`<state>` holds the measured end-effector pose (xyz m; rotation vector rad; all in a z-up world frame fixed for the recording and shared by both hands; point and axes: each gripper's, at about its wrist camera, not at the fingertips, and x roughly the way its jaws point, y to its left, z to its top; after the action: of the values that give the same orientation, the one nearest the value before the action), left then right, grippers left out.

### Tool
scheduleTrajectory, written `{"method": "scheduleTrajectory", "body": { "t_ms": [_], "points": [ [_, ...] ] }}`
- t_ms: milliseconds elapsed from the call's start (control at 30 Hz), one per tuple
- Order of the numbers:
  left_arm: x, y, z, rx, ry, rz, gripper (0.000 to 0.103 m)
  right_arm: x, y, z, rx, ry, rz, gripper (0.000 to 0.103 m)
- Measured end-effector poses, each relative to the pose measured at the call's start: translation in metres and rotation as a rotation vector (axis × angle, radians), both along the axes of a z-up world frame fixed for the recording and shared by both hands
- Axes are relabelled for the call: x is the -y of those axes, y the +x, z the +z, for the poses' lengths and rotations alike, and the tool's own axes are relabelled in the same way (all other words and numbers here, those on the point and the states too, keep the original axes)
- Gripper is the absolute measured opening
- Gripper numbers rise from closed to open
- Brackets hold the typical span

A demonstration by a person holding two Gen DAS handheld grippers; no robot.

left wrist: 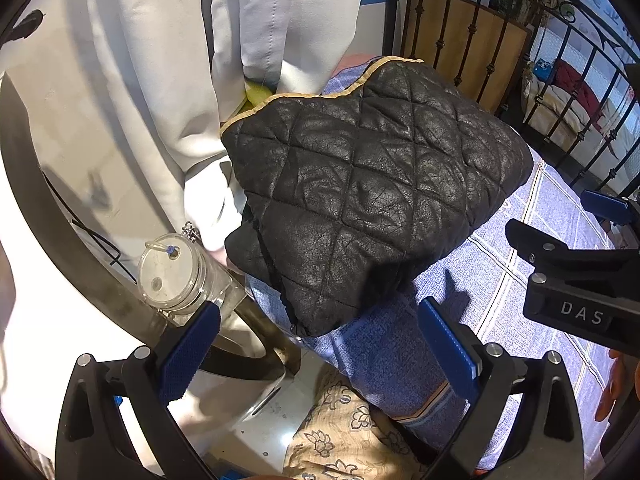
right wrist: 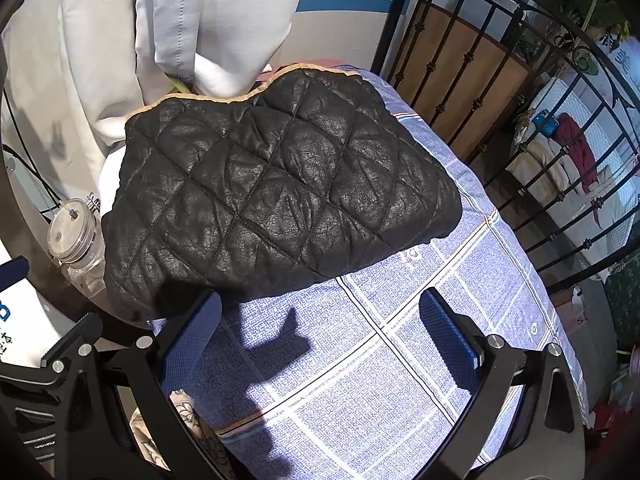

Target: Fold large clothes

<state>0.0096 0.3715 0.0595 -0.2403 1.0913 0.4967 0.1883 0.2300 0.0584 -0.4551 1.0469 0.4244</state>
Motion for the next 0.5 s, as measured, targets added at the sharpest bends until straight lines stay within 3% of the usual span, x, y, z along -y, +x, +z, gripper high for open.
{"method": "scheduleTrajectory", "body": {
  "t_ms": [500],
  "points": [
    [0.0018, -0.0004, -0.0002, -0.002, -0.003, -0.003, 0.097, -0.0004, -0.0002, 0.001, 0.001, -0.001, 0.001, 0.098]
  ]
}}
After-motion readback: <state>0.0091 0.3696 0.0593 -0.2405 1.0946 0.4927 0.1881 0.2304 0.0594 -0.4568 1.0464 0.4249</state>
